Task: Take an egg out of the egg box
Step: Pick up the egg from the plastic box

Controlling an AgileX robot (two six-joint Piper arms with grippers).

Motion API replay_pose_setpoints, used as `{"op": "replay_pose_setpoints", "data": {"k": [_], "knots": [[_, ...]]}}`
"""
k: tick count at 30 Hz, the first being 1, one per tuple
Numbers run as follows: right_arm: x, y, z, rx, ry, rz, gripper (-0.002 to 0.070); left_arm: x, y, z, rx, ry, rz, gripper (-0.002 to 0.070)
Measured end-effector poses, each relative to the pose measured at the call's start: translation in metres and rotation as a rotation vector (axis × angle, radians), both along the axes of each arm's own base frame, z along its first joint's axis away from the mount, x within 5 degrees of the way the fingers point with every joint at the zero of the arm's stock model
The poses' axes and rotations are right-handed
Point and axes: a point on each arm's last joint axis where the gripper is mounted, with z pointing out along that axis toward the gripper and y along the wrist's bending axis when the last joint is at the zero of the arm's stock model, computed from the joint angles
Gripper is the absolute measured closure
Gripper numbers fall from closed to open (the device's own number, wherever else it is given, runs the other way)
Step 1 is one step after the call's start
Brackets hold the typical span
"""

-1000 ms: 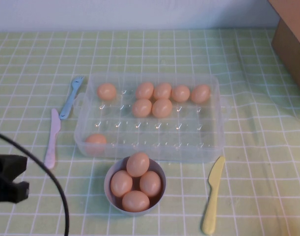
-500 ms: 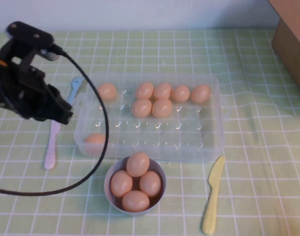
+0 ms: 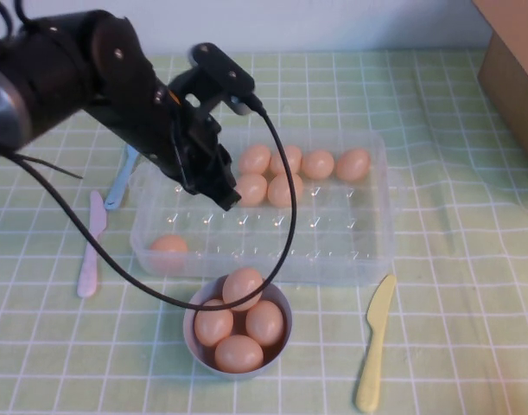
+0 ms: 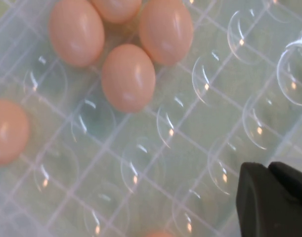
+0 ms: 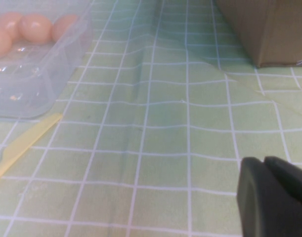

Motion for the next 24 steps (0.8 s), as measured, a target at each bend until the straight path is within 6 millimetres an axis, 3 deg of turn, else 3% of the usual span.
{"op": "replay_pose_setpoints", "data": {"k": [6, 8, 10, 13, 16, 24], "knots": [[0.0, 0.0, 0.0, 0.002, 0.0, 0.0, 0.0694, 0.013, -0.008, -0.017, 0.006, -0.05, -0.081, 0.0675], [0.0, 0.0, 0.0, 0.002, 0.0, 0.0, 0.0694, 0.017, -0.01, -0.02, -0.017, -0.073, -0.11, 0.0645], [0.0, 0.0, 0.0, 0.002, 0.0, 0.0, 0.0694, 0.023, -0.011, -0.024, -0.053, -0.086, -0.106, 0.0567], [0.0, 0.0, 0.0, 0.002, 0.0, 0.0, 0.0694, 0.031, -0.011, -0.033, -0.072, -0.092, -0.09, 0.0393], [0.0, 0.0, 0.0, 0.002, 0.0, 0.0, 0.0694, 0.039, -0.011, -0.046, -0.064, -0.093, -0.074, 0.0286], [0.0, 0.0, 0.0, 0.002, 0.0, 0.0, 0.0694, 0.055, -0.008, -0.069, 0.013, -0.191, -0.187, 0.024]]}}
